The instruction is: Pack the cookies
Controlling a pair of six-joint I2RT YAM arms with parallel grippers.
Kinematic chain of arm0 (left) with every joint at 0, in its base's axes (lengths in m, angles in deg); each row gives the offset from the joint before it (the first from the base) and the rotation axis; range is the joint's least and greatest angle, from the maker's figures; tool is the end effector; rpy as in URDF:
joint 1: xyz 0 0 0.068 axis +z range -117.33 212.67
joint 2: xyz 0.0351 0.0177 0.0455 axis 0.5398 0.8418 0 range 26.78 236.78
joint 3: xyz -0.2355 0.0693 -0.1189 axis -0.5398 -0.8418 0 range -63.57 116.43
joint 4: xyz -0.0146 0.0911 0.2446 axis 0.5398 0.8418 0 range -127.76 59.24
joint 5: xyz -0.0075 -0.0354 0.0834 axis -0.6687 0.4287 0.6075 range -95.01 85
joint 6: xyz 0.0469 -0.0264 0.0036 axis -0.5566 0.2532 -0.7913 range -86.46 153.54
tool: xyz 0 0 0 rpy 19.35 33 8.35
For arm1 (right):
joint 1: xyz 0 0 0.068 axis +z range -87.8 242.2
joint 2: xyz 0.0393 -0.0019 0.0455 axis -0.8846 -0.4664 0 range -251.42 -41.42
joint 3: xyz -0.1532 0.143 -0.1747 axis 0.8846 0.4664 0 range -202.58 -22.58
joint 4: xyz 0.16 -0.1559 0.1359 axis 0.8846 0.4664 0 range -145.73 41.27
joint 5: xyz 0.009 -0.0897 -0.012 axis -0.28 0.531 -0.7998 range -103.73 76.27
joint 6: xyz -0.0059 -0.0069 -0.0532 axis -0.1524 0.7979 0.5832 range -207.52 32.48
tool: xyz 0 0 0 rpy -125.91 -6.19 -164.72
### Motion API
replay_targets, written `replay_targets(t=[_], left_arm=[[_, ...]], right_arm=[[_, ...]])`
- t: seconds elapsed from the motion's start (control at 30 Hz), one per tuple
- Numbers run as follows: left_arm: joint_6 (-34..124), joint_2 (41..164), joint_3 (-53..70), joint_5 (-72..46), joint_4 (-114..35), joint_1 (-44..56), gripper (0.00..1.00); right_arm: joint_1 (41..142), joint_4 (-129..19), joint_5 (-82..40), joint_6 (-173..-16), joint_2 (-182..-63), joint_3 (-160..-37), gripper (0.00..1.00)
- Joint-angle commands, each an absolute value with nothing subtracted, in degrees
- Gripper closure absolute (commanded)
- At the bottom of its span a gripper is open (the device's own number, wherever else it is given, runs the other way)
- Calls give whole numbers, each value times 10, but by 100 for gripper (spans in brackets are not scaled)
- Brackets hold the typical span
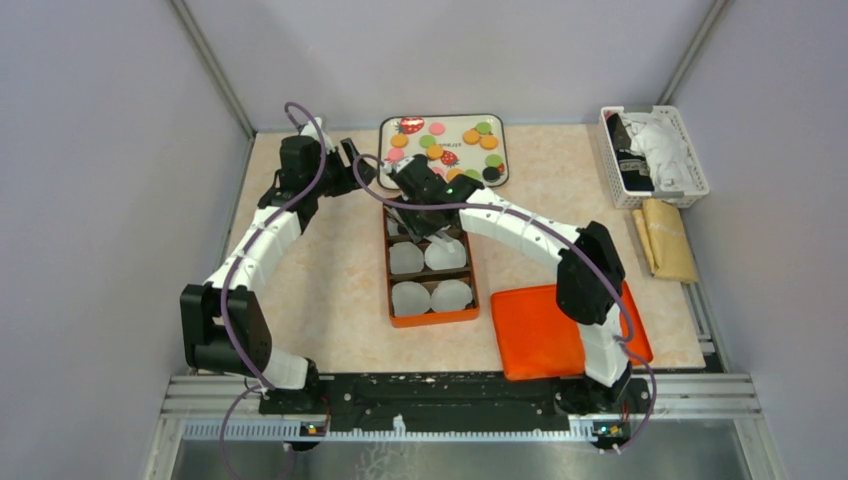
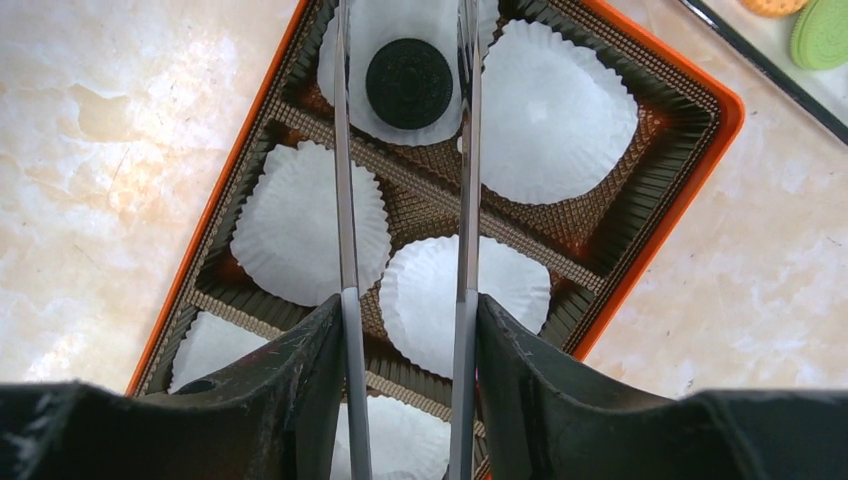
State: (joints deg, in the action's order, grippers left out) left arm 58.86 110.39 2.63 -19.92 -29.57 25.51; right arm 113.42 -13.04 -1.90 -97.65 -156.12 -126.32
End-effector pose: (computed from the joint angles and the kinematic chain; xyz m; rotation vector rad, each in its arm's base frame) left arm 0.3363 -0.0515 0.3129 -0.1567 2.0511 -0.6186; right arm 0.2855 0.3438 0.2780 -0.7940 2.3593 0.1948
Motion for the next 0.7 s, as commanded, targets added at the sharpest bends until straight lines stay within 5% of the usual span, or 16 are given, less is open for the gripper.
replay_targets(t=[0.0,0.67], left_arm=[[579,1086,22,-200,-311,255,21],[588,1108,30,-210,-321,255,21]], right_arm=[[1136,-151,21,-977,-1544,-1302,55],[1013,-157,76,-967,-1525,-1312,56]])
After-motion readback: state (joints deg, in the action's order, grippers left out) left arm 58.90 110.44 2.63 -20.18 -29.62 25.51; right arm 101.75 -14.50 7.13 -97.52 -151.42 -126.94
